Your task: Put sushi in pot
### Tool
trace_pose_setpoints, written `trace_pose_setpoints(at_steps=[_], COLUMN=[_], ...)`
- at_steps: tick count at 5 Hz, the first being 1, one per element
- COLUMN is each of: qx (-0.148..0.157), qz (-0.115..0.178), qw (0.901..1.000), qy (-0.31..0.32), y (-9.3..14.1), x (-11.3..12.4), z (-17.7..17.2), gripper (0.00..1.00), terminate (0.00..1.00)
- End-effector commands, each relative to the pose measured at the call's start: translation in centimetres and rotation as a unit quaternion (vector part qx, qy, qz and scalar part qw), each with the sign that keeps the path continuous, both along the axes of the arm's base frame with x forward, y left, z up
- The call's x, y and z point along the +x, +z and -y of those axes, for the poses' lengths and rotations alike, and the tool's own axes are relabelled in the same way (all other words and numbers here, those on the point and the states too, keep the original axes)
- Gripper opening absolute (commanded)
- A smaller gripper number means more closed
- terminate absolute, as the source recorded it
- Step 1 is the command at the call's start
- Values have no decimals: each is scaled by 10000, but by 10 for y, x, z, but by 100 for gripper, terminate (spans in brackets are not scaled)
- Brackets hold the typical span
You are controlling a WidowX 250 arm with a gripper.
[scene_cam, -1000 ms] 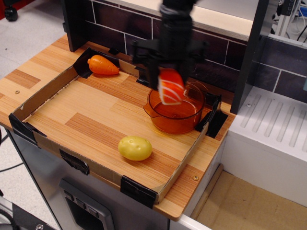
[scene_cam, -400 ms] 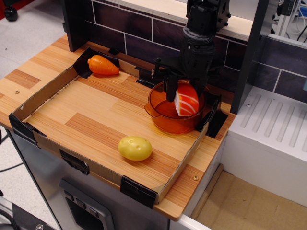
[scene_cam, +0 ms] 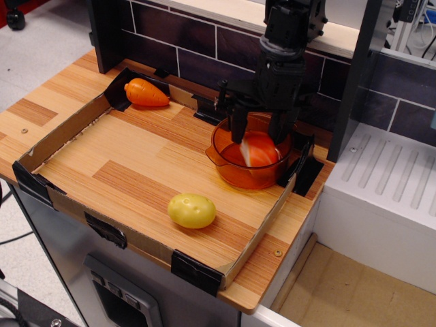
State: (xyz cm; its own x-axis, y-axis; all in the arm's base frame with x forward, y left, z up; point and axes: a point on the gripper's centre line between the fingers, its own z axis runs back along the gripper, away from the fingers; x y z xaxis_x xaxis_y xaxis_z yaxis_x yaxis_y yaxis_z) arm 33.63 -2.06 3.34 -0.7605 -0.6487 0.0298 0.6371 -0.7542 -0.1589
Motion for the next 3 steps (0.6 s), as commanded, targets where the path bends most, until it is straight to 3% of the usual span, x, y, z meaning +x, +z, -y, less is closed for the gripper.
trace_pose_setpoints(at_steps=[1, 3], qx=[-224, -499], qz=[624, 714], qw=[9978, 9962], qy=[67, 52], y=[52, 90], x=[10, -7], z=[-7, -13], gripper=[100, 100], terminate=[0, 0])
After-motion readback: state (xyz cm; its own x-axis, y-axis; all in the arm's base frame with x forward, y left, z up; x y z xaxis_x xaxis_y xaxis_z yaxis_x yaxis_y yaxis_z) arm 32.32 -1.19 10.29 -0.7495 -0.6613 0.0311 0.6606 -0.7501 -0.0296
